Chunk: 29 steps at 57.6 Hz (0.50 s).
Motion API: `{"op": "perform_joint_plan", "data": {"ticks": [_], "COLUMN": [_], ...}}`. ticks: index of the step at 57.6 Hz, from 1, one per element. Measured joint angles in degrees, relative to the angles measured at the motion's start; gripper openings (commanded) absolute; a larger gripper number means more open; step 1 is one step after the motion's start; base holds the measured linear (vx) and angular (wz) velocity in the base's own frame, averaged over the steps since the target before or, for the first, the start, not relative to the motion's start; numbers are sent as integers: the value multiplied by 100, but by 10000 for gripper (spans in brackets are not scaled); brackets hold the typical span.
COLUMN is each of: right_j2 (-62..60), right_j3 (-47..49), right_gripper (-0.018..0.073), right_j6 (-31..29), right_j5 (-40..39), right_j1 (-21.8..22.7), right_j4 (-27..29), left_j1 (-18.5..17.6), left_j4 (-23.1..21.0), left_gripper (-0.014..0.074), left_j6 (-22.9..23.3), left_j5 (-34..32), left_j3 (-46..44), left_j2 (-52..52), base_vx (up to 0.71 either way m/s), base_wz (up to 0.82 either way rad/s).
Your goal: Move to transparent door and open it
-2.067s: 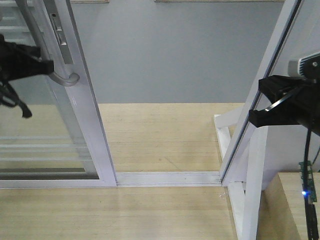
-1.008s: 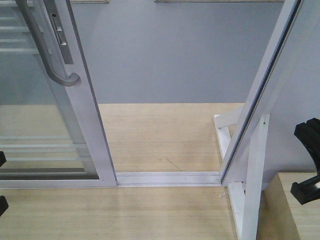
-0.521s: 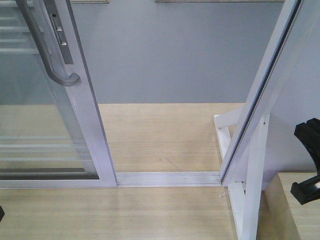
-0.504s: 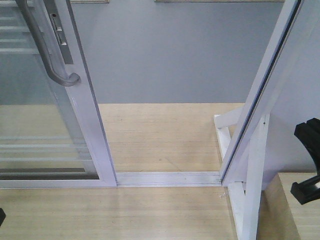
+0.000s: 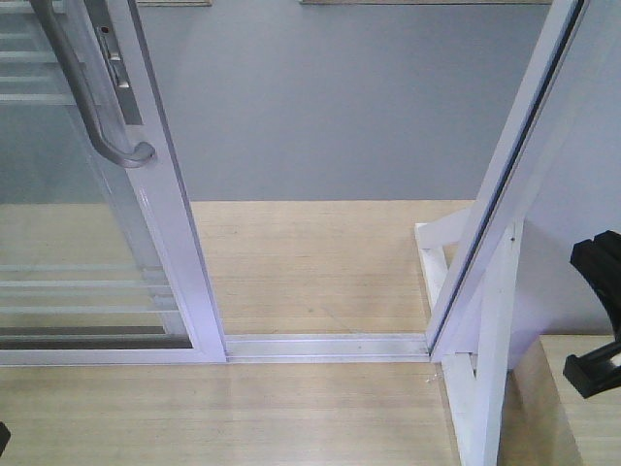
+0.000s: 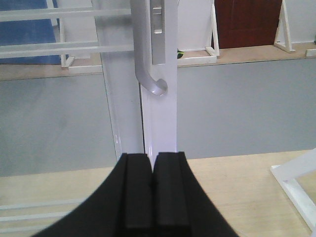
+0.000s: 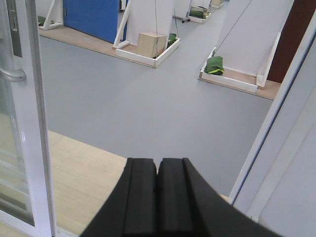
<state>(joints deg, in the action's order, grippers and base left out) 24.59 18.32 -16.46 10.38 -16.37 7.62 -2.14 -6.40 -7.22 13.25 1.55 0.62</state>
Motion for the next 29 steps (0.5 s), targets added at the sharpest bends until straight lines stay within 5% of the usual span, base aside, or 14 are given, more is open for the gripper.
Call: {"op": "perform_joint_plan", "data": {"ticks": [29], "right_j2": [0], "right_j3": [0], "right_gripper": [2], "right_j6": [0], "right_j5": [0], "right_j1": [0], "right_j4": [6], "left_j1": [0], "left_j4": [0], "left_gripper": [3], "left_j6": [0], "left_j5": [0], "left_j3": [0], "left_j2": [0], "base_vx": [0], "base_wz": [0]}}
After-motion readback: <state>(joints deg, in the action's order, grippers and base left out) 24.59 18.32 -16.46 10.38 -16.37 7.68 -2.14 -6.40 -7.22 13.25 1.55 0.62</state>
